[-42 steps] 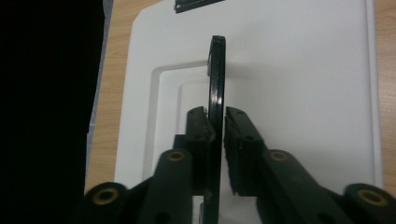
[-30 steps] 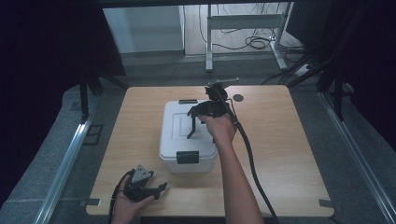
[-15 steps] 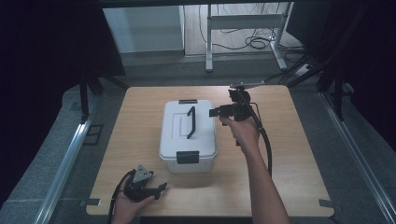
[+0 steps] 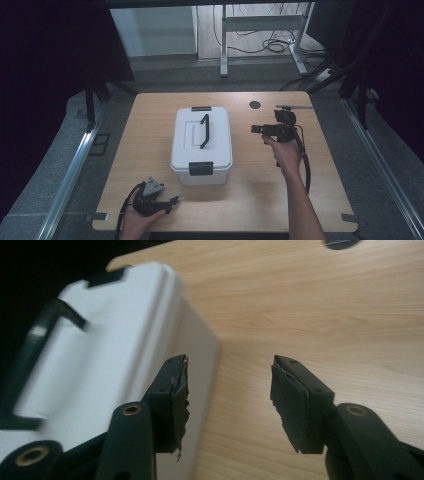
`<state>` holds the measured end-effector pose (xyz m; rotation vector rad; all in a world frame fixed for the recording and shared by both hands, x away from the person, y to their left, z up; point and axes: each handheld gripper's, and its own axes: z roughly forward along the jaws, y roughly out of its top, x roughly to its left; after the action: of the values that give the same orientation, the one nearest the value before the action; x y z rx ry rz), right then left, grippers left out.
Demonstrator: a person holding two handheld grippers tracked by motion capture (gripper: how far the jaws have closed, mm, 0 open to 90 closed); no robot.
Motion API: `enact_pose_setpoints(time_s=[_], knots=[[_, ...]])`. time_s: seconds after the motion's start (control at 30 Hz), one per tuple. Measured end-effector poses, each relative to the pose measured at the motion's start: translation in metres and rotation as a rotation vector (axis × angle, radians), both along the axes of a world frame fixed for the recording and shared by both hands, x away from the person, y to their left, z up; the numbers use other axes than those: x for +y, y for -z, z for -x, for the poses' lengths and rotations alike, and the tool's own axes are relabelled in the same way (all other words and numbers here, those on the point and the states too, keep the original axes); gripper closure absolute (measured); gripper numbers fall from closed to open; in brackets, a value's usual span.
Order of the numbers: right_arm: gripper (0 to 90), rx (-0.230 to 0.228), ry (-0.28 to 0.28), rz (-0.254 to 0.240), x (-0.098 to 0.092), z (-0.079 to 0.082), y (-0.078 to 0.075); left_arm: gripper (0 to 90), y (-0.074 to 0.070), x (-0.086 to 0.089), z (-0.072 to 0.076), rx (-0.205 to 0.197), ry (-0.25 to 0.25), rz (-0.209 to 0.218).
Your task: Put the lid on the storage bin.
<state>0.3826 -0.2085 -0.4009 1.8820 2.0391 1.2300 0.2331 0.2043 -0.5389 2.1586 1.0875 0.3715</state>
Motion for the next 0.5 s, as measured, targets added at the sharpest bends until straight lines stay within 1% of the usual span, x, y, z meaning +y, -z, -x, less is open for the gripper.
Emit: enact_pose_setpoints(time_s=[0.1, 0.17, 0.27, 0.4, 0.5], knots=[[47.0, -0.035, 0.004, -0.003, -0.016, 0.009, 0.013, 27.2, 0.001, 0.0, 0.0, 0.003, -0.001, -0.007], [45.8, -0.062, 0.005, 0.005, -0.026, 0.015, 0.022, 27.2, 0.001, 0.0, 0.0, 0.002, -0.001, -0.012], [43.1, -0.089, 0.0, -0.001, -0.037, 0.025, 0.037, 27.2, 0.001, -0.001, 0.0, 0.002, -0.003, -0.013], [41.5, -0.136, -0.007, 0.009, -0.043, 0.036, 0.054, 27.2, 0.001, -0.001, 0.0, -0.003, -0.005, -0.013], [40.7, -0.172, -0.029, 0.051, -0.042, 0.045, 0.065, 27.3, -0.001, -0.001, 0.001, -0.01, -0.006, -0.015]])
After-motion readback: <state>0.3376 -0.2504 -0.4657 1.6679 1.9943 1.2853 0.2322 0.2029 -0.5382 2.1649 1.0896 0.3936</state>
